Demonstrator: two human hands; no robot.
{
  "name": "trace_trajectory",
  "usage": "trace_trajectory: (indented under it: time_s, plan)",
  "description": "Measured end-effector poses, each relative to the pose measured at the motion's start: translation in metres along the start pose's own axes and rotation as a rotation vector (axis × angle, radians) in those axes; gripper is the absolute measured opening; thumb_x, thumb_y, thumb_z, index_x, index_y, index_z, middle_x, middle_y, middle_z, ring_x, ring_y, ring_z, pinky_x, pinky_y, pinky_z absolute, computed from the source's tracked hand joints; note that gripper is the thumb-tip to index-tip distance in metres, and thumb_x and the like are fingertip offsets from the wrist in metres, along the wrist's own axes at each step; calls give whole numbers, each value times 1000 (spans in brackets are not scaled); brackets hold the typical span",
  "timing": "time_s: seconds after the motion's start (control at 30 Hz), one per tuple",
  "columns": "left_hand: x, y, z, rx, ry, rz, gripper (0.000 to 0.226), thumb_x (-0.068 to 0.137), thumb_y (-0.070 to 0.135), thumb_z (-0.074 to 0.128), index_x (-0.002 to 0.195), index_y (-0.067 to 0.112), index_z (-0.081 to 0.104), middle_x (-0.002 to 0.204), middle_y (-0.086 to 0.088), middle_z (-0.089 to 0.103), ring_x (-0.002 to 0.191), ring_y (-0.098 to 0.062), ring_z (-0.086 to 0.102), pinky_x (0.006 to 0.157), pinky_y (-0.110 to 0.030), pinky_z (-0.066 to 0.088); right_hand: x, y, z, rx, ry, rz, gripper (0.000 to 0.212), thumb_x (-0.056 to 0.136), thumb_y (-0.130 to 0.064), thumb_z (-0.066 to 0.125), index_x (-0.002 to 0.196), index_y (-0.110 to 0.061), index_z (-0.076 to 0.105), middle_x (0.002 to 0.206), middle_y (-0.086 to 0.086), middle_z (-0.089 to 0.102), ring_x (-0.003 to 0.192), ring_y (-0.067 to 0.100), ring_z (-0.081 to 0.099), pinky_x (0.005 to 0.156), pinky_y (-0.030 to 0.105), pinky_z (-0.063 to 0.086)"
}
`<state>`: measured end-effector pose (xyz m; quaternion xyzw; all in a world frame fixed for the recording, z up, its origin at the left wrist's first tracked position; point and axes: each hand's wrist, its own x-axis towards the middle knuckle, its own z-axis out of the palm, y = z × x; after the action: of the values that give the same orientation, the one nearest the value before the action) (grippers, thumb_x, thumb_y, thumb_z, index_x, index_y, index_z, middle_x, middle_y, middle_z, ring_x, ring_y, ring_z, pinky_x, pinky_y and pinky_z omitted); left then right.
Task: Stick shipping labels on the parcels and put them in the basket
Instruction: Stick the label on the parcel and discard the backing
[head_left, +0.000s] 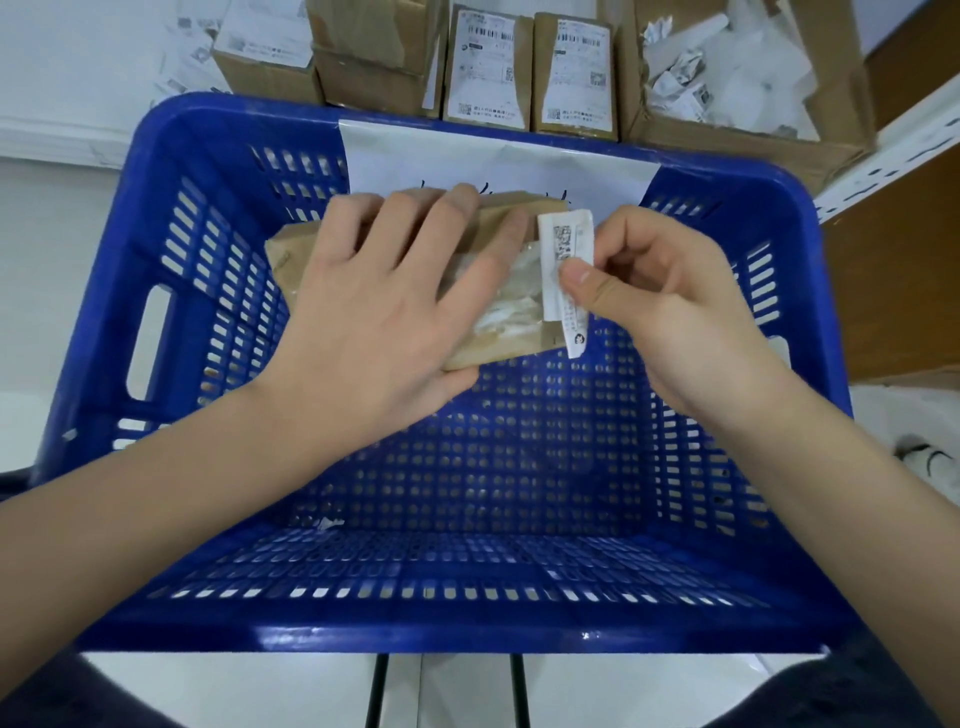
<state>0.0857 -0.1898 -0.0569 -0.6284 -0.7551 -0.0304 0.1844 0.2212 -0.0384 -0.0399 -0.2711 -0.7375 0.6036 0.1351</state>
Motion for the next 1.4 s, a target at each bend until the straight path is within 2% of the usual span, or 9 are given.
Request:
trace_trajectory:
  time_s: [0.1,0.2,0.43,0.6,0.7,0.83,1.17,1.3,1.4]
  plan:
    - [3,-4,-6,-12,36,-1,88,68,46,72,138,4,39,128,-27,51,107,-35,39,83,-47,28,2,-6,-8,39,-4,-43,24,78,-24,66,71,-5,53,79,28,55,74,27,52,74,43,46]
    - [5,-8,-11,-1,49,-4,87,67,44,71,138,4,40,128,-27,51,106,-35,40,82,-47,27,4,-7,-11,105,5,-35,28,80,-14,64,73,8,47,84,41,51,76,29,50,76,41,43]
    - [4,-10,-12,6,15,4,92,65,47,76,141,13,38,129,-27,50,107,-36,40,82,-47,27,4,-10,-7,185,47,41,15,78,-11,61,73,1,53,87,49,44,80,31,45,77,43,38]
    - [4,-9,-11,-50,23,-20,92,63,48,76,142,20,38,128,-26,51,106,-35,41,80,-47,28,4,-9,-8,250,62,61,11,79,-11,57,74,-2,54,82,31,47,80,30,43,77,43,36]
    - [4,-8,-13,-52,28,-18,93,63,49,76,144,25,35,128,-26,51,105,-34,43,79,-47,29,3,-10,-9,273,66,47,11,80,-10,56,75,-2,50,78,41,40,79,30,41,76,42,33]
    - [4,-10,-13,-35,12,8,92,65,52,76,145,35,34,129,-25,47,106,-35,42,80,-47,30,0,-8,-8,315,44,30,11,80,-10,55,73,-6,48,80,19,45,75,28,38,70,39,33]
    - [3,-8,-9,-50,-94,6,83,70,58,62,145,38,32,122,-24,50,97,-33,41,74,-44,28,4,-5,-16,444,-106,159,13,80,-13,57,73,-6,48,80,16,42,68,20,51,66,25,50]
    - [0,-6,0,-89,-182,-9,88,64,58,68,143,36,35,115,-25,52,91,-35,45,74,-43,26,7,3,-8,245,-21,188,19,89,-5,60,72,-6,53,65,10,54,64,16,57,63,27,54]
    - [0,-3,3,-76,-228,5,84,66,61,62,142,37,36,111,-25,52,90,-36,45,73,-44,26,6,5,-5,-5,40,136,22,91,-3,60,70,-10,57,68,15,53,67,26,54,71,44,51]
